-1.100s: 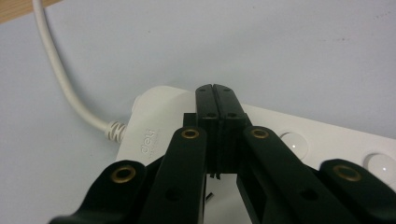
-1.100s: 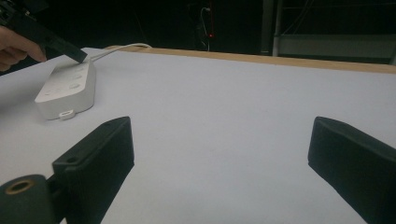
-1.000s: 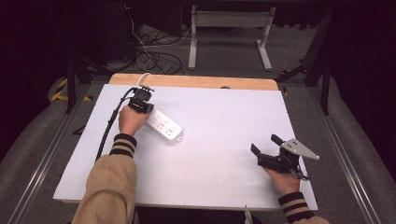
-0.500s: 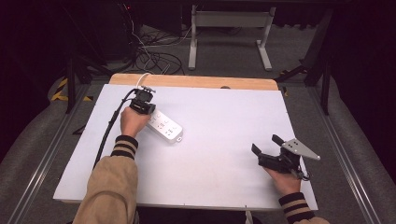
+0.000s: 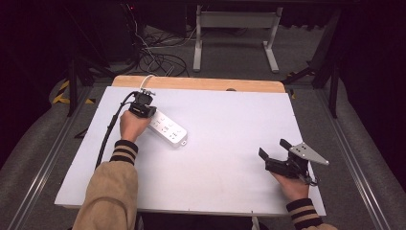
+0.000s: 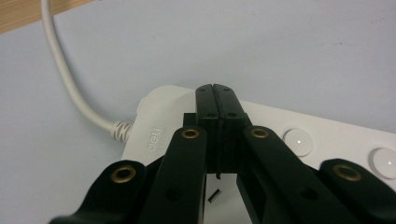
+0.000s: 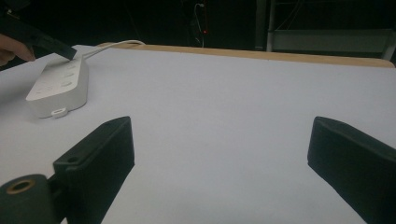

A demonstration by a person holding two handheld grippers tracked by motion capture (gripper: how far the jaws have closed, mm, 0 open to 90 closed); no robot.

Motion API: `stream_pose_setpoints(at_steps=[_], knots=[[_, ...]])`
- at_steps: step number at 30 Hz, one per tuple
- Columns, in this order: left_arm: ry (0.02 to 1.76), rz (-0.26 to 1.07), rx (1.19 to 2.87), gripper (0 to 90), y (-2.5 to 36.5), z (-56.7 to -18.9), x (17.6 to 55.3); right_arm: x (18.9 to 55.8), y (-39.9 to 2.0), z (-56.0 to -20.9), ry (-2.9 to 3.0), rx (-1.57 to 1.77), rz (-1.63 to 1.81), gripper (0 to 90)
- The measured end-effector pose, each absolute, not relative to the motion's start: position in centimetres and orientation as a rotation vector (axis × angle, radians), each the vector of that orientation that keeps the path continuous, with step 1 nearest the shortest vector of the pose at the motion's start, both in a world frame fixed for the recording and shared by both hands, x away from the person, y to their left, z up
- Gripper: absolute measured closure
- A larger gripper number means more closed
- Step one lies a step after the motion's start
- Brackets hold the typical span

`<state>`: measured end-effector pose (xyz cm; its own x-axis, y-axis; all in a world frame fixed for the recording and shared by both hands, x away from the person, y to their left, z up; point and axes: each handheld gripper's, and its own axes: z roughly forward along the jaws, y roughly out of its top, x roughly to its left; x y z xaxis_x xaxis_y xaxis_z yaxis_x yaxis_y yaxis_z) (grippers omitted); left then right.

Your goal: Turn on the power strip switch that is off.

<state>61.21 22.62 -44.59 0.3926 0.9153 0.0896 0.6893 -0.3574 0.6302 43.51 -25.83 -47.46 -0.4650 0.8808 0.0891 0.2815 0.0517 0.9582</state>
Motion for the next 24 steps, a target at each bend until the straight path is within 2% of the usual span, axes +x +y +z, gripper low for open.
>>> stream_pose_setpoints(at_steps=[24], knots=[[1.38, 0.574, 2.144, 90.0, 22.78, -44.78, 61.43, 43.62, -25.81, -47.36, 1.797, 1.178, 1.431, 7.8]])
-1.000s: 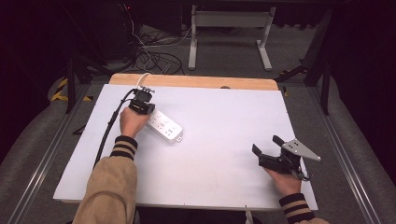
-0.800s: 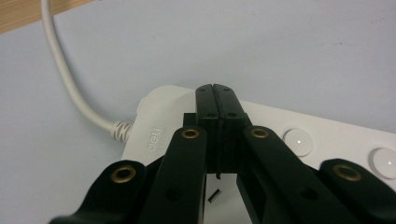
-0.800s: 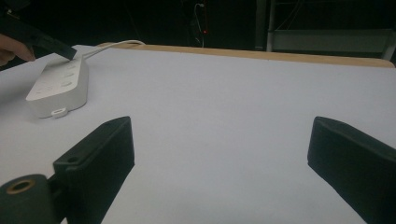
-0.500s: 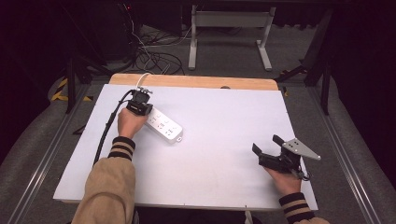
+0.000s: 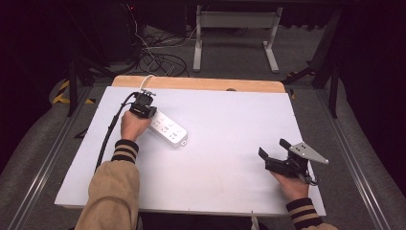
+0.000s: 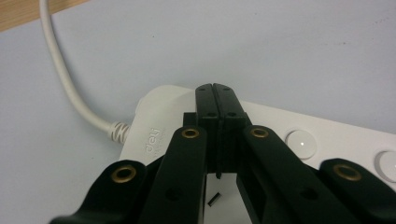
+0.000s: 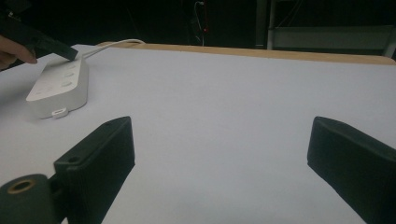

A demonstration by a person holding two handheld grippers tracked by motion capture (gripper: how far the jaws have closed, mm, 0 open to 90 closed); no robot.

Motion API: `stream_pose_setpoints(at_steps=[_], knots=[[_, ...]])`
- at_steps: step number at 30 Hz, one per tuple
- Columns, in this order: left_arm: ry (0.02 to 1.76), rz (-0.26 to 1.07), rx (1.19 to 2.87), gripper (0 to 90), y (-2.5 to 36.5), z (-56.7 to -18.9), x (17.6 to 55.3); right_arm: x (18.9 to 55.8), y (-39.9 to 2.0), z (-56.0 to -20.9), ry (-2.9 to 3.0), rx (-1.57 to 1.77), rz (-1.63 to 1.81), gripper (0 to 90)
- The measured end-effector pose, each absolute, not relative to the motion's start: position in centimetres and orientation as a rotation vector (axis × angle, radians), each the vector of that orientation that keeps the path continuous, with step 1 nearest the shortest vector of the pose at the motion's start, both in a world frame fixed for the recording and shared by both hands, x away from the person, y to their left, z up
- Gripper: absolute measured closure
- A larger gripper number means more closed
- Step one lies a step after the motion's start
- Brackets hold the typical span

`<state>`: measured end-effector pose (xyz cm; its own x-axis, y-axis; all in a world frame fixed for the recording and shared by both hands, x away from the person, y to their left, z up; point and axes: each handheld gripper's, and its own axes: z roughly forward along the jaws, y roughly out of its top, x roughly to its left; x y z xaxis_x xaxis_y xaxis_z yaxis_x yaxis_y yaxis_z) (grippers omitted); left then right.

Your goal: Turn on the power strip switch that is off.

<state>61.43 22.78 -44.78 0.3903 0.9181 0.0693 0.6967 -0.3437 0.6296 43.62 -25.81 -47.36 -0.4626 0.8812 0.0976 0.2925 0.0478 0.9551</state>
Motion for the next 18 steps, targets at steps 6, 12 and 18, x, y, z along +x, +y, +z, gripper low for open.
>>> stream_pose_setpoints(at_steps=[6, 12, 18], knots=[[1.387, 0.602, 2.159, 90.0, 22.4, -44.8, 61.4, 43.6, -25.9, -47.3, 1.795, 1.178, 1.427, 7.8], [1.378, 0.641, 2.148, 90.0, 21.9, -45.1, 61.2, 43.5, -25.9, -47.2, 1.789, 1.178, 1.432, 7.8], [1.37, 0.649, 2.152, 90.0, 21.6, -45.1, 61.1, 43.5, -25.8, -47.2, 1.796, 1.179, 1.428, 7.8]])
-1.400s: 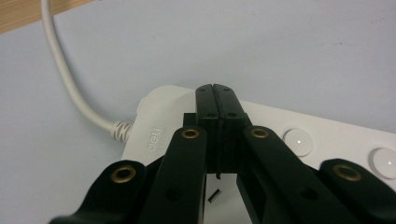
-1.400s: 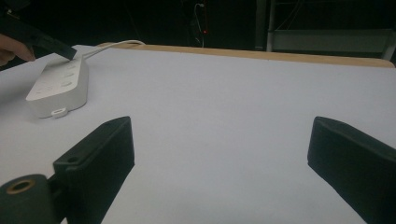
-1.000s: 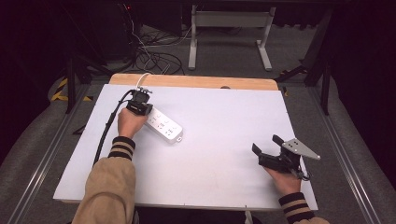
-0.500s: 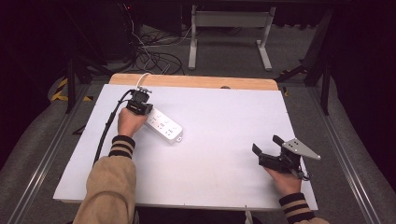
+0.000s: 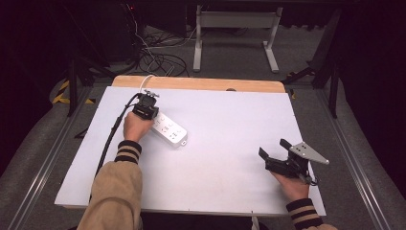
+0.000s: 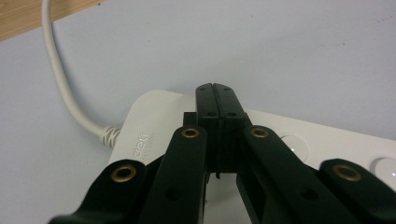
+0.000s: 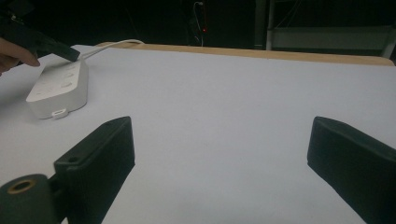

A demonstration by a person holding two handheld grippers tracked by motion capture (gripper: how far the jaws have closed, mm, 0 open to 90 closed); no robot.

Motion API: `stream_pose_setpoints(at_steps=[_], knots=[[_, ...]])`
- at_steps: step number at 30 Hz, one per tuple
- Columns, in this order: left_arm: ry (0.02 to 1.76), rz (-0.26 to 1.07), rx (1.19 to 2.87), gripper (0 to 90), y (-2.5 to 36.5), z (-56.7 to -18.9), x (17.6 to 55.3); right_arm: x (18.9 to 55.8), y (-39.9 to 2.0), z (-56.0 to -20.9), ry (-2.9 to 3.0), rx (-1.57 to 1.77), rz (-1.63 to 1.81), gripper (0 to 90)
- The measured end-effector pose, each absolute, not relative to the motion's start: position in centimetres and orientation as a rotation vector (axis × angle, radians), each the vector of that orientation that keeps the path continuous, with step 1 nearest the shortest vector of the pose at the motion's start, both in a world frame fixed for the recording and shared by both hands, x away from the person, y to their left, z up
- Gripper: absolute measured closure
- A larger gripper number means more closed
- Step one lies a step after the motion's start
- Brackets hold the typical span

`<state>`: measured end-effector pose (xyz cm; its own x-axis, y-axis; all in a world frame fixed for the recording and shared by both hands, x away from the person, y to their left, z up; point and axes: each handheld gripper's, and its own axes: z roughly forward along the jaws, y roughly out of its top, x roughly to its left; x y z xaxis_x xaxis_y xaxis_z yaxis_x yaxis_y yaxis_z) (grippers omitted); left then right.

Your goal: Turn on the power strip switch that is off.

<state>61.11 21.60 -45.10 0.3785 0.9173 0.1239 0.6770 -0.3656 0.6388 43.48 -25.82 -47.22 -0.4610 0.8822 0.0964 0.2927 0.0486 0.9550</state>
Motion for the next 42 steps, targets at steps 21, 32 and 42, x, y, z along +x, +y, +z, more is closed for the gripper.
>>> stream_pose_setpoints(at_steps=[21, 32, 42], knots=[[1.363, 0.641, 2.125, 90.0, 21.86, -45.28, 60.86, 43.29, -25.93, -47.25, 1.792, 1.183, 1.418, 8.0], [1.358, 0.635, 2.11, 90.0, 22.01, -45.38, 60.77, 43.33, -25.89, -47.25, 1.795, 1.188, 1.418, 8.2], [1.329, 0.667, 2.135, 90.0, 21.87, -45.26, 60.62, 43.4, -25.78, -47.35, 1.803, 1.192, 1.409, 8.4]])
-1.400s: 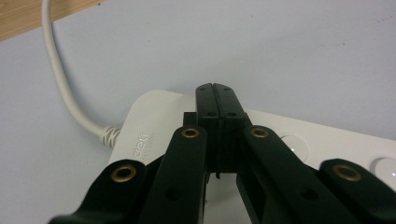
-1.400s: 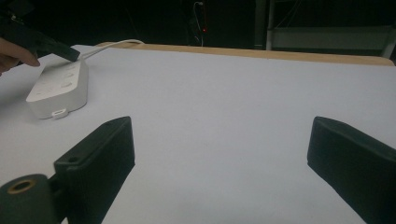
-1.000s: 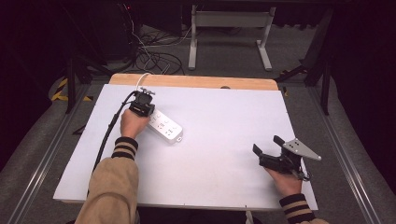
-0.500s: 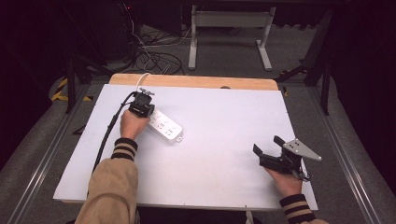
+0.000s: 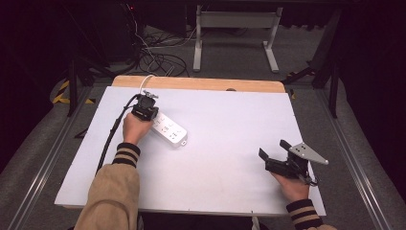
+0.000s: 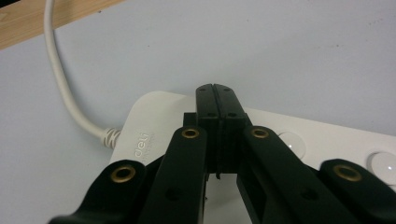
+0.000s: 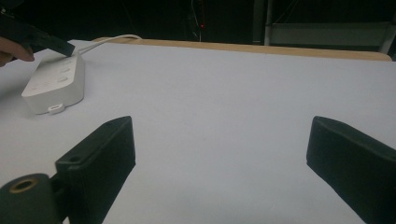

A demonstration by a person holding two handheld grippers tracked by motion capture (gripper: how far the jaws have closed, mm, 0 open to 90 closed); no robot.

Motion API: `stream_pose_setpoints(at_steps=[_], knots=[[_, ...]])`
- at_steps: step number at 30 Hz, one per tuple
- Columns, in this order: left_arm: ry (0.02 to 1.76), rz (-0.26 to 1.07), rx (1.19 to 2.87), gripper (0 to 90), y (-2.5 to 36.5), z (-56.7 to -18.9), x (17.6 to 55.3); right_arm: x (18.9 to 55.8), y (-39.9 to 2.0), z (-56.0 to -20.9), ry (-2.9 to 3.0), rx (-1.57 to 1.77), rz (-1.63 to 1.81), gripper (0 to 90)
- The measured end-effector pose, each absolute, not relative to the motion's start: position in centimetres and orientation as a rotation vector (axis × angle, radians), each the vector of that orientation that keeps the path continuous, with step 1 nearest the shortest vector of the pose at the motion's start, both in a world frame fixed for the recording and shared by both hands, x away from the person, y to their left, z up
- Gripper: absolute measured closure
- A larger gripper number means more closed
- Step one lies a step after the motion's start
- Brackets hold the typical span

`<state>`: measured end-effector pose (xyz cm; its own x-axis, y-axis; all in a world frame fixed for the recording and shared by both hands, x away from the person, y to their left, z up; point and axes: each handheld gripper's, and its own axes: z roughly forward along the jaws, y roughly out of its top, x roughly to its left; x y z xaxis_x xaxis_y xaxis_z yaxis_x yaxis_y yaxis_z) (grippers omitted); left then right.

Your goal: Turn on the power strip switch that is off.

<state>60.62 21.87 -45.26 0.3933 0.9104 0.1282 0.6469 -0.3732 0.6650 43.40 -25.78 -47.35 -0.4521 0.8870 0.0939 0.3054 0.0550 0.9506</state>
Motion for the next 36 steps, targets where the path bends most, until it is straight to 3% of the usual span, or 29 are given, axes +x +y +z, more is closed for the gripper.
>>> stream_pose_setpoints(at_steps=[14, 23, 36], knots=[[1.322, 0.697, 2.124, 90.0, 21.6, -45.5, 60.5, 43.5, -25.8, -47.3, 1.802, 1.196, 1.408, 8.5], [1.312, 0.698, 2.03, 90.0, 22.1, -45.9, 59.9, 43.5, -25.8, -47.3, 1.804, 1.195, 1.408, 8.6], [1.332, 0.828, 1.888, 90.0, 23.2, -45.7, 58.9, 43.7, -25.8, -47.2, 1.8, 1.197, 1.421, 8.8]])
